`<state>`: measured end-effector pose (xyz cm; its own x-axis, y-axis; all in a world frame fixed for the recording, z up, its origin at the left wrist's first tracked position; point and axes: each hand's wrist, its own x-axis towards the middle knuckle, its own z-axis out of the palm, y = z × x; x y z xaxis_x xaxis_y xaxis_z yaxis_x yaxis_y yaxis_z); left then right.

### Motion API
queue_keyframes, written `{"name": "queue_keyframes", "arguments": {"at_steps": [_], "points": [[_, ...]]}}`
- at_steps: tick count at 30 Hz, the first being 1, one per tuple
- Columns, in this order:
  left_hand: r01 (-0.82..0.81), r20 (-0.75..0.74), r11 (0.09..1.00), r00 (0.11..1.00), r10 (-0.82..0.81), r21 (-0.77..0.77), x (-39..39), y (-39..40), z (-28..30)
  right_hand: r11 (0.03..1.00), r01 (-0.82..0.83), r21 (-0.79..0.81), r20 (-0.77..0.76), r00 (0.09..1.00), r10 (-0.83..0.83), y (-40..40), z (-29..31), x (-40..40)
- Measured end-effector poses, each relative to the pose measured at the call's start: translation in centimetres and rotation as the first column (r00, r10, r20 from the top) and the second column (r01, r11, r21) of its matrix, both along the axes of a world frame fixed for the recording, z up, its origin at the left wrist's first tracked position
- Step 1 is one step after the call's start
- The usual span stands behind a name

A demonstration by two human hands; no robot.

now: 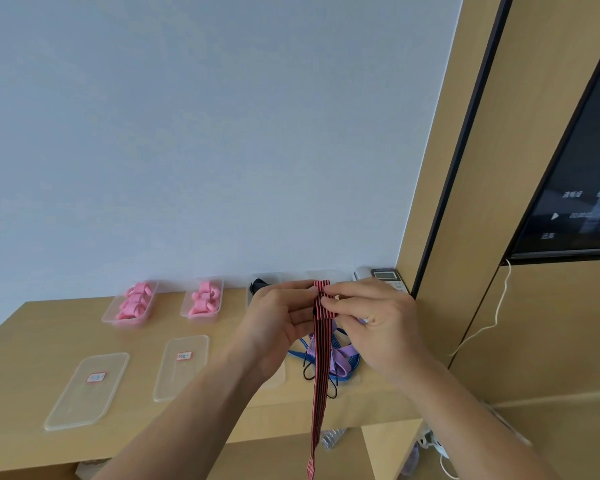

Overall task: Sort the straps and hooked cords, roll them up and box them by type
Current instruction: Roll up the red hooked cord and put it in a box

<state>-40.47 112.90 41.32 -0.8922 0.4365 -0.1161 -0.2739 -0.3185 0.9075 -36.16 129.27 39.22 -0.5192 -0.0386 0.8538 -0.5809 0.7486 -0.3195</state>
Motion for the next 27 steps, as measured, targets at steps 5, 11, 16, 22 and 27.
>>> {"name": "queue_keyframes", "arguments": {"at_steps": [5,11,16,22,27], "points": [[0.016,-0.009,1.0,1.0,-0.016,-0.005,-0.1,-0.2,-0.2,0.999,-0.014,0.03,0.019,1.0,0.013,-0.1,-0.5,-0.2],[0.0,-0.08,0.999,0.997,-0.004,-0.046,-0.5,-0.5,-0.5,0.991,-0.02,0.133,0.086,0.996,0.009,-0.2,-0.3,0.1],[-0.101,-0.234,0.989,0.97,0.073,-0.108,-0.5,0.0,0.0,0.927,-0.022,-0.375,0.304,0.942,0.145,-1.4,1.2,0.9],[-0.138,-0.27,0.984,0.957,0.103,-0.116,-0.1,0.5,0.1,0.715,0.061,-0.696,0.516,0.736,0.439,-1.2,1.9,-0.7],[-0.111,-0.23,0.987,0.97,0.082,-0.119,-0.1,0.3,-0.1,0.722,0.061,-0.689,0.538,0.711,0.453,-0.8,2.0,-1.1]]}}
